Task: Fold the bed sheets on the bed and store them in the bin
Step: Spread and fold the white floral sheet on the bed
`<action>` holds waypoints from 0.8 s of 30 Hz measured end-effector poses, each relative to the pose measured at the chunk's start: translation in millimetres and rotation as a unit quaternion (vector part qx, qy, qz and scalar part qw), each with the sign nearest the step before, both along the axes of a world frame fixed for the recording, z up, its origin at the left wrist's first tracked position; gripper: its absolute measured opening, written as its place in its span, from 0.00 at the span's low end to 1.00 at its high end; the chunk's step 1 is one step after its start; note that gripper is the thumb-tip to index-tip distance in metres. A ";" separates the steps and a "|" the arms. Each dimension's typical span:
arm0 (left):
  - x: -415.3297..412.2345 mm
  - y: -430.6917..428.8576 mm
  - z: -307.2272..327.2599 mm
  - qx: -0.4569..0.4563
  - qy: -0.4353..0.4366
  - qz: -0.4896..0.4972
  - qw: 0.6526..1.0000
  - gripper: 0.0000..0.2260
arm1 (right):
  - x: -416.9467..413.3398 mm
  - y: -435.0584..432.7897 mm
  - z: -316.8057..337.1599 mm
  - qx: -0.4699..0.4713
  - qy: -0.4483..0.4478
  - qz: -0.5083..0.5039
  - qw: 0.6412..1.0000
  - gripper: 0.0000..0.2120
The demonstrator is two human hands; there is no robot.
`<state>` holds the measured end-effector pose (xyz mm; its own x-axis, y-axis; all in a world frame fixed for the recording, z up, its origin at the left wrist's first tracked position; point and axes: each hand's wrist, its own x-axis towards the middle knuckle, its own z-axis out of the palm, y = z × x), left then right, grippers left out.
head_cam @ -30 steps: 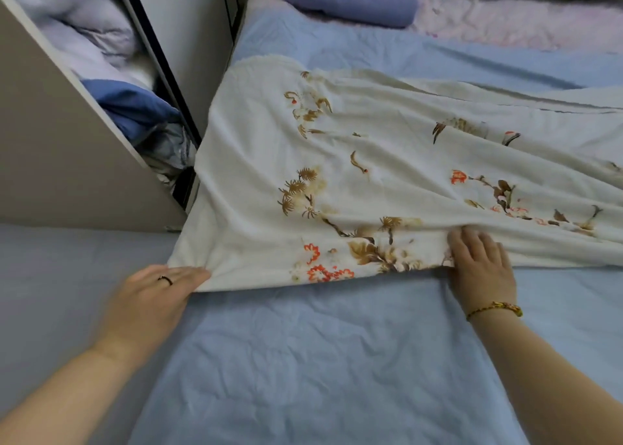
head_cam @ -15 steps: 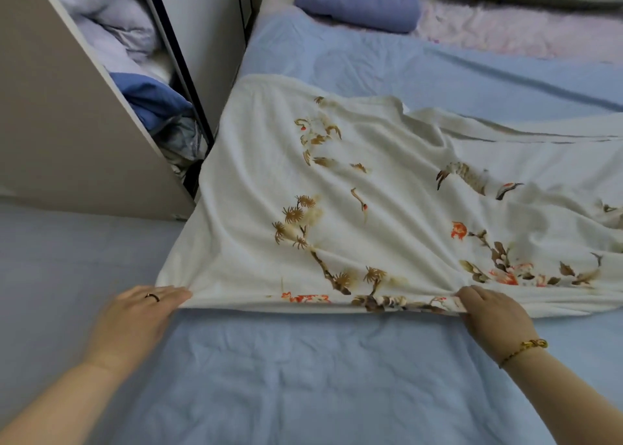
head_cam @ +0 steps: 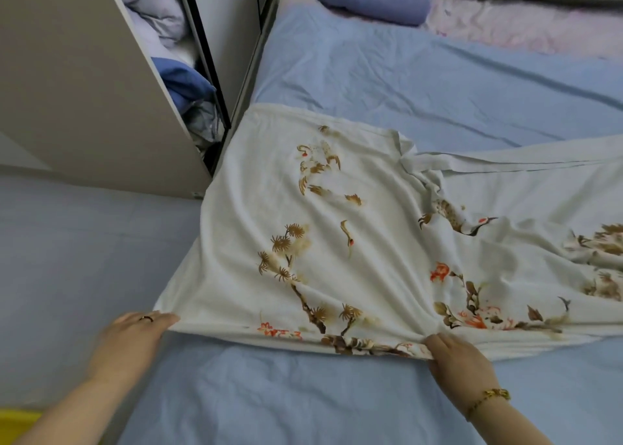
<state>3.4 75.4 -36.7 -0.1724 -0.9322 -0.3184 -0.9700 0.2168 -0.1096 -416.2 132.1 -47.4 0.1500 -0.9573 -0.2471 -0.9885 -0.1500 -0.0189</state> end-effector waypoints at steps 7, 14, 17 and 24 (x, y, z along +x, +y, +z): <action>-65.0 -1.4 23.6 0.114 0.058 0.029 0.991 0.23 | -6.8 32.6 -7.7 0.058 -0.047 -0.077 0.994 0.34; -151.9 -5.1 47.7 0.140 0.159 -0.027 0.977 0.21 | -34.7 56.8 48.3 0.063 -0.046 -0.158 0.984 0.23; -192.0 -13.4 51.8 0.132 0.199 -0.026 0.971 0.20 | -71.2 49.2 58.9 0.116 -0.076 -0.222 0.965 0.22; -334.8 -55.7 42.3 0.122 0.235 0.040 0.964 0.19 | -207.1 -8.0 47.9 0.053 -0.137 -0.246 0.958 0.23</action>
<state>-331.4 19.7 5.6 -0.2823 -0.8556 -0.4340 -0.9149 0.1040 0.3901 -623.3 124.1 0.4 -0.2399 -0.9002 -0.3635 -0.8950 0.3501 -0.2763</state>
